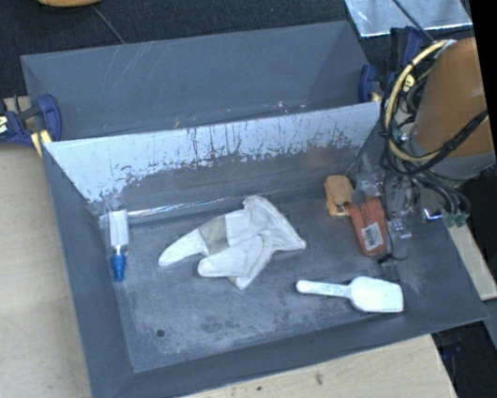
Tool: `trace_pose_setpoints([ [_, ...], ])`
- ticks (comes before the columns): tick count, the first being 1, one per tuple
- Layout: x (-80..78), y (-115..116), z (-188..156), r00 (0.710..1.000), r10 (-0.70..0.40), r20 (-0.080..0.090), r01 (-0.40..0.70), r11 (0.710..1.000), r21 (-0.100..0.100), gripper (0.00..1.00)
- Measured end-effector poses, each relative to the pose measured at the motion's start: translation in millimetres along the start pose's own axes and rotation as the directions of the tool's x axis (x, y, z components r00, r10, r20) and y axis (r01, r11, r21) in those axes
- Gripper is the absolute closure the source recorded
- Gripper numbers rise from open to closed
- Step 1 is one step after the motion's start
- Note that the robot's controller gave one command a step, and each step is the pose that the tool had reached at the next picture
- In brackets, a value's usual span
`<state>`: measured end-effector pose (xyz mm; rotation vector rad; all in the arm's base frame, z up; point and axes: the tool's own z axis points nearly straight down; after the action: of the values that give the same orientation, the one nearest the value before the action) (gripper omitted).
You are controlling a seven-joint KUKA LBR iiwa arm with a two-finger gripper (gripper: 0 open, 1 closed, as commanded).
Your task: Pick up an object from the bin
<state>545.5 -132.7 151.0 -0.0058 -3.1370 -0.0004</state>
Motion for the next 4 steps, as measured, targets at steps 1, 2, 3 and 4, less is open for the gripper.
trace_pose_setpoints([
  [1,-0.2,0,-2,1.0,-0.001,0.002,0.001,1.0,0.0,0.0],
  [2,0.8,-4,-14,0.999,-0.044,0.006,0.044,0.999,0.0,0.0],
  [3,-10.6,28,5,0.988,-0.153,0.015,0.153,0.988,0.008,0.0],
  [4,-42.6,53,38,0.988,-0.152,0.01,0.152,0.988,-0.003,0.0],
])
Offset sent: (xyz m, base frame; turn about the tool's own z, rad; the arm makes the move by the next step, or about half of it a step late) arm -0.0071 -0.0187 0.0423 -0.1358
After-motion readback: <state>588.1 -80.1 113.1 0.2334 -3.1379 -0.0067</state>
